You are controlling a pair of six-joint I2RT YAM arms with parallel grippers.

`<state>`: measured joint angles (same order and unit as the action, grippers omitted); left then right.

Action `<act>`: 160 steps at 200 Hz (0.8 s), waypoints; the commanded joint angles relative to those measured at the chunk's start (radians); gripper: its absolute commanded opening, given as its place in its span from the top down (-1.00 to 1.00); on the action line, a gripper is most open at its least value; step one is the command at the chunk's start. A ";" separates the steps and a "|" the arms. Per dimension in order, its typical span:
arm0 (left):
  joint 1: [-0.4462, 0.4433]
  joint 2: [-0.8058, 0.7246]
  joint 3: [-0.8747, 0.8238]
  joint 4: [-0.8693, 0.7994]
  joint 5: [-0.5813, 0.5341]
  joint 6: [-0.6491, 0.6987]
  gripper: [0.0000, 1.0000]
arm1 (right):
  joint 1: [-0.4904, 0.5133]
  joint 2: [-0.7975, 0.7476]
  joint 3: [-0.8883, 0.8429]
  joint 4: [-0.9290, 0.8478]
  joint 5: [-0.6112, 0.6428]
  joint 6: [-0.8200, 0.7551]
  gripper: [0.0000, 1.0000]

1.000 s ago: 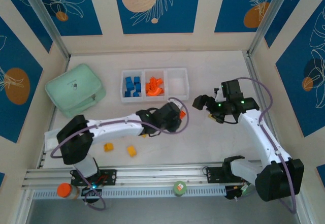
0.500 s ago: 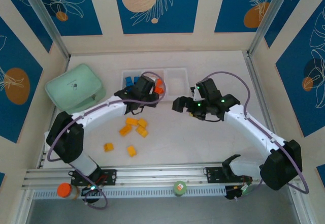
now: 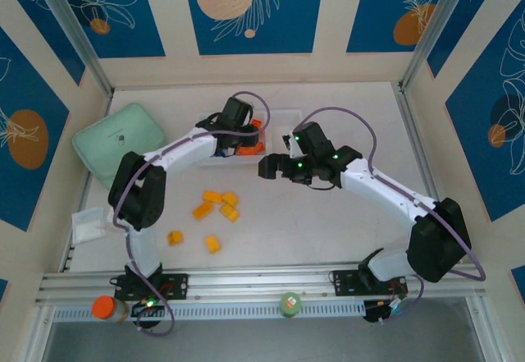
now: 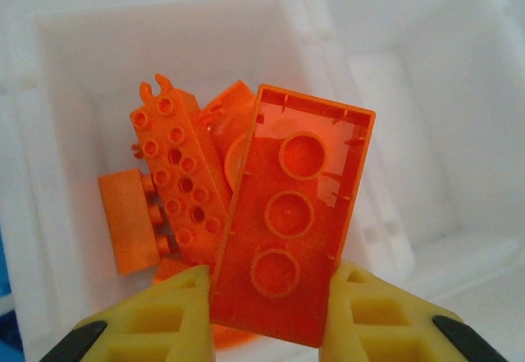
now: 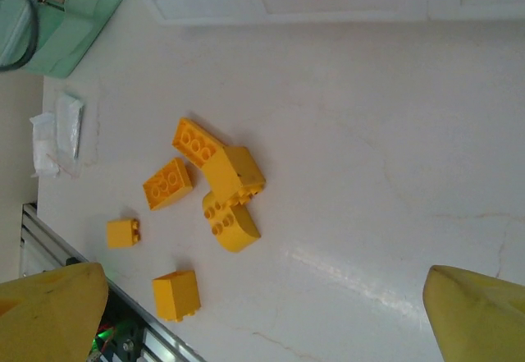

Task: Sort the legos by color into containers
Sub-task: Place the lego in the container.

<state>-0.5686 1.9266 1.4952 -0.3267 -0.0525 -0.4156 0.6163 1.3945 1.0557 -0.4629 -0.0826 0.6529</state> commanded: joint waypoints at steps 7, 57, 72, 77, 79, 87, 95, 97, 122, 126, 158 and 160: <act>0.016 0.058 0.096 -0.044 -0.023 0.024 0.35 | 0.011 0.023 0.039 0.046 0.008 -0.063 -0.98; 0.024 0.067 0.152 -0.095 -0.010 0.029 0.00 | 0.016 0.014 0.039 0.046 0.028 -0.100 -0.98; 0.024 0.044 0.152 -0.114 -0.025 0.031 -0.06 | 0.017 0.008 0.033 0.044 0.041 -0.102 -0.98; 0.024 0.038 0.152 -0.123 -0.029 0.032 -0.08 | 0.017 0.006 0.032 0.043 0.041 -0.103 -0.98; 0.024 0.032 0.152 -0.127 -0.030 0.032 -0.08 | 0.017 0.006 0.032 0.043 0.041 -0.104 -0.98; 0.024 0.017 0.148 -0.136 -0.035 0.034 -0.11 | 0.017 0.000 0.032 0.038 0.041 -0.106 -0.98; 0.025 -0.001 0.142 -0.148 -0.040 0.033 -0.11 | 0.019 -0.003 0.033 0.032 0.045 -0.108 -0.98; 0.024 -0.007 0.142 -0.150 -0.043 0.032 -0.11 | 0.020 -0.004 0.033 0.029 0.045 -0.108 -0.98; 0.024 -0.092 0.103 -0.183 -0.051 0.016 -0.13 | 0.026 -0.025 0.033 -0.003 0.070 -0.119 -0.98; 0.024 -0.108 0.092 -0.183 -0.048 0.013 -0.13 | 0.028 -0.032 0.032 -0.007 0.075 -0.119 -0.98; 0.024 -0.268 -0.009 -0.210 -0.029 -0.023 -0.18 | 0.037 -0.106 0.006 -0.039 0.113 -0.125 -0.98; 0.024 -0.280 -0.018 -0.209 -0.027 -0.025 -0.18 | 0.037 -0.111 0.004 -0.042 0.116 -0.125 -0.98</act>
<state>-0.5549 1.8076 1.5379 -0.4931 -0.0826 -0.4057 0.6411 1.3689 1.0657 -0.4641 -0.0097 0.5514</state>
